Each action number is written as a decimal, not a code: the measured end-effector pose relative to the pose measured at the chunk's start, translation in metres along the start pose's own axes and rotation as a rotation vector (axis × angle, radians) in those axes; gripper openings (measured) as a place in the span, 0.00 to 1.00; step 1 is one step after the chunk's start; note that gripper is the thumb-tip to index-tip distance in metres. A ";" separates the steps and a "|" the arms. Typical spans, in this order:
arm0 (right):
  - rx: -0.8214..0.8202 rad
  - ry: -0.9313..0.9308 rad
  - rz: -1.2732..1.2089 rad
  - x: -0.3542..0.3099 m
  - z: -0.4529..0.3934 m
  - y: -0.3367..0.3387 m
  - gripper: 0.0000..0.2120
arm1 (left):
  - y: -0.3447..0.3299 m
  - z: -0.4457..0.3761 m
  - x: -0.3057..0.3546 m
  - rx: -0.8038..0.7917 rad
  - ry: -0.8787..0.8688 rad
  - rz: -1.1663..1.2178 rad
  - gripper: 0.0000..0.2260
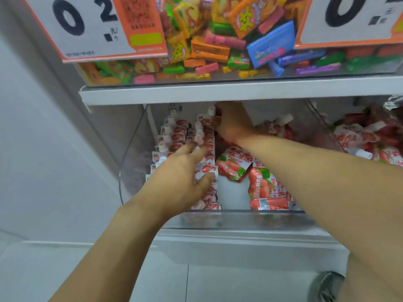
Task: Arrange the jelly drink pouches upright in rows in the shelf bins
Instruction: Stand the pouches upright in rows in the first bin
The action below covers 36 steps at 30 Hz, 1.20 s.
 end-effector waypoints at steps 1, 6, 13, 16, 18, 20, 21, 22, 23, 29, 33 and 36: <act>0.006 0.013 0.022 0.001 -0.002 -0.007 0.08 | 0.000 0.001 -0.001 -0.011 0.004 0.009 0.28; -0.068 0.000 -0.072 0.002 -0.006 -0.018 0.08 | 0.000 -0.001 0.003 -0.018 0.027 0.038 0.26; -0.221 0.065 0.122 -0.016 -0.007 -0.022 0.14 | -0.001 -0.001 0.003 -0.028 0.043 0.052 0.25; -0.428 0.086 0.034 -0.014 -0.010 -0.033 0.14 | 0.000 -0.002 0.002 -0.034 0.047 0.055 0.26; -0.440 0.080 0.026 -0.008 -0.014 -0.030 0.13 | 0.000 -0.003 0.001 -0.036 0.048 0.062 0.26; -0.255 0.003 0.032 0.000 -0.017 -0.016 0.11 | 0.000 -0.003 0.000 -0.036 0.051 0.076 0.26; -0.185 -0.020 0.019 0.004 -0.016 -0.014 0.09 | 0.000 -0.002 0.000 -0.035 0.051 0.084 0.26; -0.153 -0.024 0.035 0.005 -0.015 -0.016 0.07 | 0.000 -0.001 0.000 -0.033 0.048 0.089 0.26; -0.133 0.002 0.079 0.002 -0.013 -0.018 0.07 | 0.000 -0.001 0.001 -0.031 0.043 0.092 0.26; -0.246 -0.009 0.166 -0.007 -0.013 -0.027 0.14 | -0.001 -0.002 -0.004 -0.049 0.049 0.102 0.27; -0.388 0.000 0.091 0.000 -0.005 -0.025 0.15 | -0.001 -0.004 -0.005 -0.058 0.055 0.096 0.26; -0.370 0.005 0.107 -0.001 0.000 -0.014 0.15 | 0.001 -0.003 -0.003 -0.055 0.048 0.092 0.26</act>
Point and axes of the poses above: each hand's wrist, its own z-axis away from the middle knuckle, its own y-axis out of the back of the hand, x = y × z, the point moved 8 cm from there along -z, towards the middle knuckle, and after that the axes turned 8 degrees about z, right-handed, at the moved point
